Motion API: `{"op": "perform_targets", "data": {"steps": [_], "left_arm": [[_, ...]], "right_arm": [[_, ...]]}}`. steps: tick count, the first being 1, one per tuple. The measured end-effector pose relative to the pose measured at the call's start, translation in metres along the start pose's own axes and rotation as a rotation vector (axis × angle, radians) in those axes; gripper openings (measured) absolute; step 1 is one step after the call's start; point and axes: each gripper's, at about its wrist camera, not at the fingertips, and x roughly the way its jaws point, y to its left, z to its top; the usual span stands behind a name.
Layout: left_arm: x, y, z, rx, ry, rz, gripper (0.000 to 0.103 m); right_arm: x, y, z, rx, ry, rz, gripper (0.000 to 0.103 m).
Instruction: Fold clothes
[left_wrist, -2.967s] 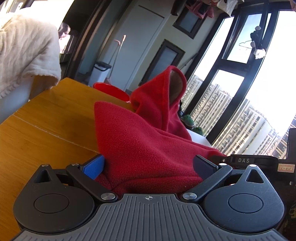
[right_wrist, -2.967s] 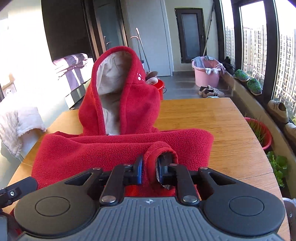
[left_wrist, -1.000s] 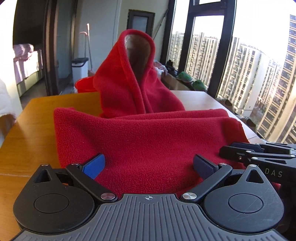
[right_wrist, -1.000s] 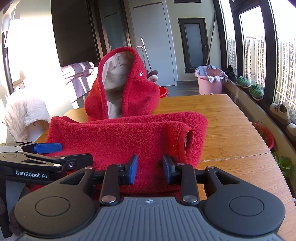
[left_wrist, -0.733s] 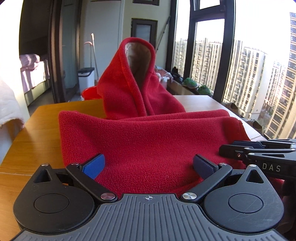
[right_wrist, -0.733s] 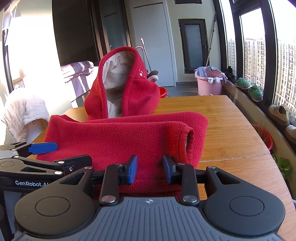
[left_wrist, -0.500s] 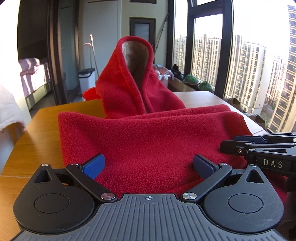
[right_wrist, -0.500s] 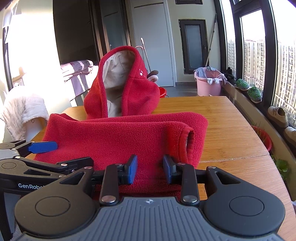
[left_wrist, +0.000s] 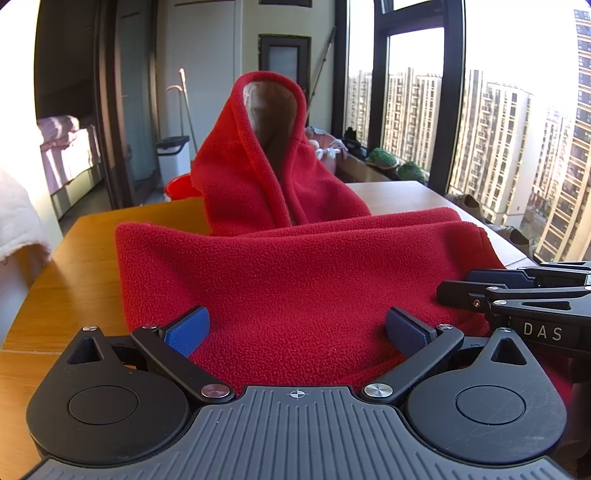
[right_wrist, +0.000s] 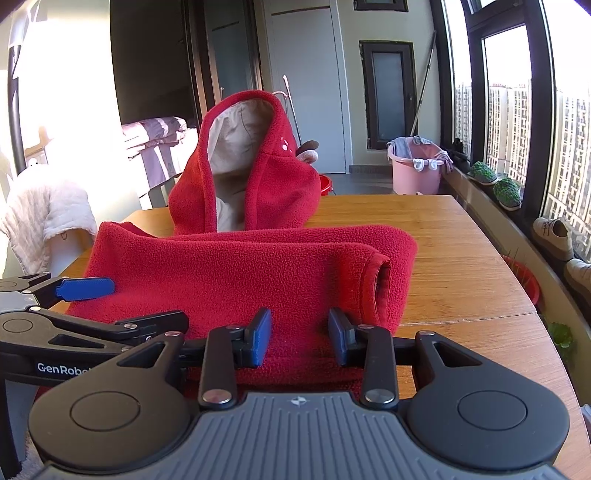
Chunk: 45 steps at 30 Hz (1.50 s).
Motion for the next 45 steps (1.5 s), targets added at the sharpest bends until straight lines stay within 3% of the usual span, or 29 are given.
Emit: {"op": "perform_targets", "data": {"steps": [45], "left_arm": [[0.0062, -0.0010, 0.0032, -0.008, 0.002, -0.007, 0.103]], "right_arm": [[0.0005, 0.0011, 0.0003, -0.004, -0.005, 0.001, 0.041]]}}
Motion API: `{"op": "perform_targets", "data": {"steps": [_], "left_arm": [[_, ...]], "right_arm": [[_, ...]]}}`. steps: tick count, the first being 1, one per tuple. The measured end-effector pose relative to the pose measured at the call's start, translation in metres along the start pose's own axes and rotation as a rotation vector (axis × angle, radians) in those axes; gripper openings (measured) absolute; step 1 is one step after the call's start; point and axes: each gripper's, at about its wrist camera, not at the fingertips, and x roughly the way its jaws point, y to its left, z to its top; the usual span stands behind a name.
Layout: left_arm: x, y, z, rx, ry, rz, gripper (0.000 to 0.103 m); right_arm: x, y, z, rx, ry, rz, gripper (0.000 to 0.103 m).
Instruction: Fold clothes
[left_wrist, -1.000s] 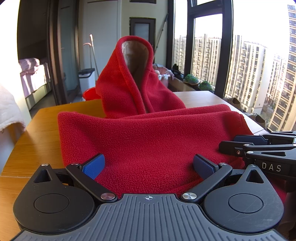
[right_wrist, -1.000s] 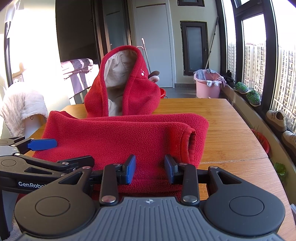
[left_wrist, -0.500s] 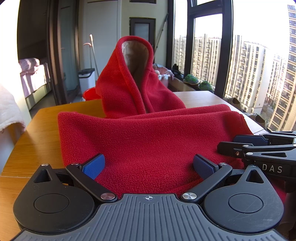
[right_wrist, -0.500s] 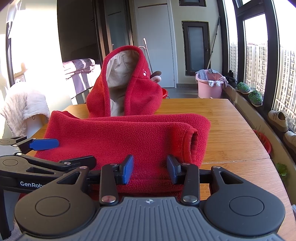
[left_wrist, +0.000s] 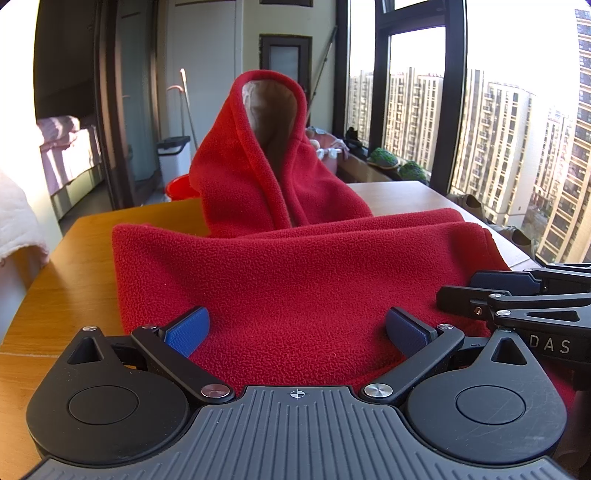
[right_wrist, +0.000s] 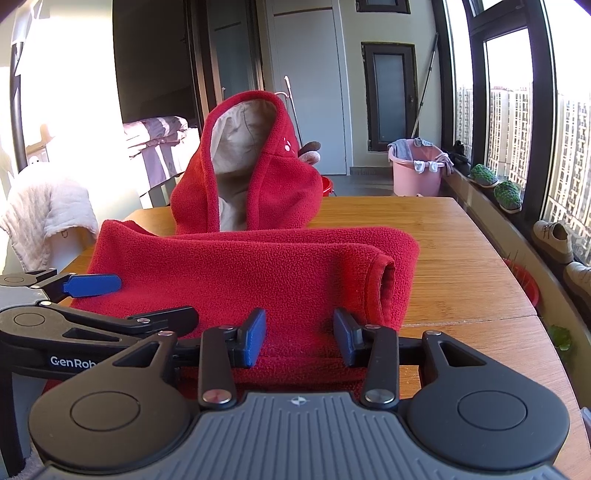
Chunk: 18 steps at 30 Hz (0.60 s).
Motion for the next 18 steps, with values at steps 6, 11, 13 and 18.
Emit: {"op": "perform_targets", "data": {"steps": [6, 11, 13, 18], "left_arm": [[-0.001, 0.001, 0.000, 0.000, 0.000, -0.002, 0.103], [-0.004, 0.013, 0.000, -0.057, -0.013, -0.042, 0.103], [-0.004, 0.015, -0.001, -0.069, -0.014, -0.052, 0.103], [-0.002, 0.004, 0.001, -0.010, 0.004, -0.012, 0.103]], "right_arm": [[0.001, 0.004, 0.000, -0.002, 0.006, -0.008, 0.041], [-0.009, 0.008, 0.024, 0.103, 0.038, -0.050, 0.066], [-0.021, 0.005, 0.037, 0.169, -0.070, 0.008, 0.103], [0.002, 0.020, 0.052, 0.026, -0.083, -0.106, 0.103]]}}
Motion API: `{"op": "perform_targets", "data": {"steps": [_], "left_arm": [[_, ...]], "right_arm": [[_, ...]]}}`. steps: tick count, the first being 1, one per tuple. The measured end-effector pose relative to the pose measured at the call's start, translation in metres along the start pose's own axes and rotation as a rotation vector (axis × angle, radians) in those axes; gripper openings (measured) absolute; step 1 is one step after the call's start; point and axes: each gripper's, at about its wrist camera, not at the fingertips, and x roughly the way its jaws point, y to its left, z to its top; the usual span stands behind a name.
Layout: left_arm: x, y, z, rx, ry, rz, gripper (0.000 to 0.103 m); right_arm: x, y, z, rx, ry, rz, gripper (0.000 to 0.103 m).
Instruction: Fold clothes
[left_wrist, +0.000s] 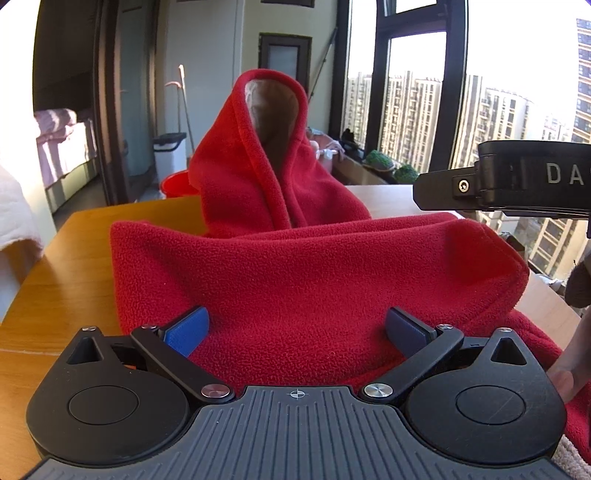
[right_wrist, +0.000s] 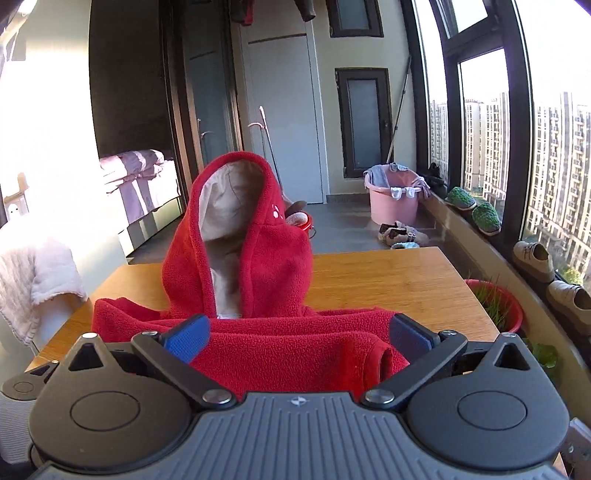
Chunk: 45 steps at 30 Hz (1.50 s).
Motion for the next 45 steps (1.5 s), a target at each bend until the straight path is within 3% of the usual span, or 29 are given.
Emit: {"op": "perform_targets", "data": {"steps": [7, 16, 45], "left_arm": [[0.002, 0.003, 0.002, -0.009, 0.001, -0.017, 0.103], [0.001, 0.000, 0.002, 0.005, 0.001, -0.006, 0.103], [0.000, 0.001, 0.002, 0.001, 0.000, -0.008, 0.103]], "right_arm": [[0.064, -0.001, -0.021, -0.016, 0.140, -0.104, 0.103], [0.060, 0.018, -0.026, -0.093, 0.103, -0.179, 0.103], [0.061, 0.009, -0.025, -0.043, 0.109, -0.145, 0.103]]}}
